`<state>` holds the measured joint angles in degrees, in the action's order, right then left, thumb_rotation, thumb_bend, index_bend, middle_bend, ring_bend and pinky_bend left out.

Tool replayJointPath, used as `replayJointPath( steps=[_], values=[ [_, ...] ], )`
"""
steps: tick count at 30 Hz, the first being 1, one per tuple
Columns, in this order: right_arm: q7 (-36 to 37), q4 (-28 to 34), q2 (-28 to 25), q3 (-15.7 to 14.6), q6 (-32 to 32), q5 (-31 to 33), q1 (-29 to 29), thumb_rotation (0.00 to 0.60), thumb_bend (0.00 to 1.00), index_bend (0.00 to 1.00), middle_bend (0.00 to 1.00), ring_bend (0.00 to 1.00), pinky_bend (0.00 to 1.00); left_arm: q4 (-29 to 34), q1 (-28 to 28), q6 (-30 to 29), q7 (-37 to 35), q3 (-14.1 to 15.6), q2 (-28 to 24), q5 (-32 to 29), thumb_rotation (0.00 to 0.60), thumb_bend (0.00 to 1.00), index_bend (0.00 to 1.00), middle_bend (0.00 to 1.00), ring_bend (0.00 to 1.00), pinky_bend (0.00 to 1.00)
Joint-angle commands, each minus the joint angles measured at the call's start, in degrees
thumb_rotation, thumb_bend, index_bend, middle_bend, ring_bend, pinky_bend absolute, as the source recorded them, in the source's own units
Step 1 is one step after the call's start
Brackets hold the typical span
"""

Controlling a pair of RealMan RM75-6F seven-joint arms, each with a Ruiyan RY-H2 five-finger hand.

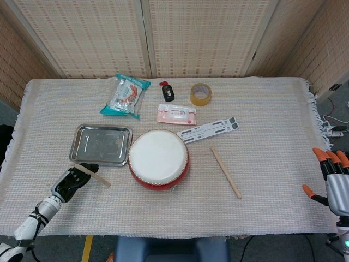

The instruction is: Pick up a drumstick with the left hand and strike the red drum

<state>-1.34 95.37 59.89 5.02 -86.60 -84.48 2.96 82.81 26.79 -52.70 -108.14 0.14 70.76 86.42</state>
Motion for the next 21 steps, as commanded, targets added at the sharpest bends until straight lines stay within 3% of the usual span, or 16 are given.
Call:
replayJointPath(
  steps=[1,13,21],
  values=[
    [0.11,-0.13,0.06,0.02,0.01,0.04,0.0,0.6,0.19,0.0,0.11,0.0,0.02,1.08,0.19,0.41,3.79,-1.13,0.77,-2.24,0.6,0.42,0.48,0.34,0.24,0.2],
    [0.91,-0.66,0.11,0.03,-0.34,0.14,-0.33,0.6,0.19,0.0,0.11,0.0,0.02,1.04,0.34,-0.15,6.24,-3.13,5.3,-3.23,0.6,0.42,0.48,0.41,0.33,0.26],
    [1.24,-0.92,0.07,0.12,-0.31,0.26,-0.36,0.6,0.19,0.0,0.11,0.0,0.02,1.08,-0.03,-0.63,13.51,-3.96,8.31,-5.4,0.6,0.42,0.48,0.45,0.37,0.31]
  ],
)
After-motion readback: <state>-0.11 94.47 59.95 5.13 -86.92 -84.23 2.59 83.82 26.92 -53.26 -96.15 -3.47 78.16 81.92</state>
